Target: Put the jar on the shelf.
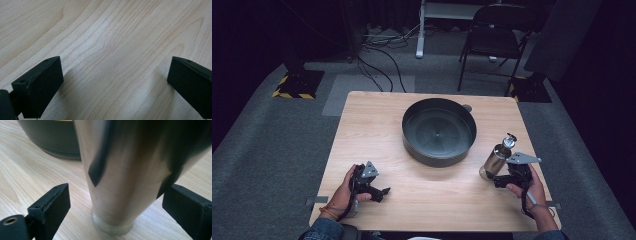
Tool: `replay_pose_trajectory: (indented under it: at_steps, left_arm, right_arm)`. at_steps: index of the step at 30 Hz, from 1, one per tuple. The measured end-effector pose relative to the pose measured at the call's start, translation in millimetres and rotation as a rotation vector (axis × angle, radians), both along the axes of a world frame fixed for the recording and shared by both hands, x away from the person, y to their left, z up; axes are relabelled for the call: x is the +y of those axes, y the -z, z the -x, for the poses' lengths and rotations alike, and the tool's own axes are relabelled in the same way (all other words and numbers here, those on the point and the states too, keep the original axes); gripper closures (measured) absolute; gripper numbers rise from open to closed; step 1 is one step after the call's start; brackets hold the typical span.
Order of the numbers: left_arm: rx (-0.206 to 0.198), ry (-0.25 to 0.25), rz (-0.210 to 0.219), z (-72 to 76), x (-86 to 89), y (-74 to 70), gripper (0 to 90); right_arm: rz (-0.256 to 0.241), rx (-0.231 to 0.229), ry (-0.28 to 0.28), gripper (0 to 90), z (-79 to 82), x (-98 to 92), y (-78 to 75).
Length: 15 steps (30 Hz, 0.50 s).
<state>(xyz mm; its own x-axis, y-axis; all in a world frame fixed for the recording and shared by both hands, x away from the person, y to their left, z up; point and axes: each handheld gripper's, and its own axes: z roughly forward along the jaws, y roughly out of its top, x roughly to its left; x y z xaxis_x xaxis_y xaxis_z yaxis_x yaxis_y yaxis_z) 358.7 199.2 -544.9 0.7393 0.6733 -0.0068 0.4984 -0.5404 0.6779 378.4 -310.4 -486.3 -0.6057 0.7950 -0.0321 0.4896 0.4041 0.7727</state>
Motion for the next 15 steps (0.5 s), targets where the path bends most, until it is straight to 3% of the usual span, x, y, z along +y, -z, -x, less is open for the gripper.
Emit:
replay_pose_trajectory:
  at_steps: [15]
  left_arm:
    - [0.001,0.002,0.001,-0.2,0.0,0.0,0.1]
  right_arm:
    - [-0.063,-0.019,0.031,19.3,-4.8,1.1,0.4]
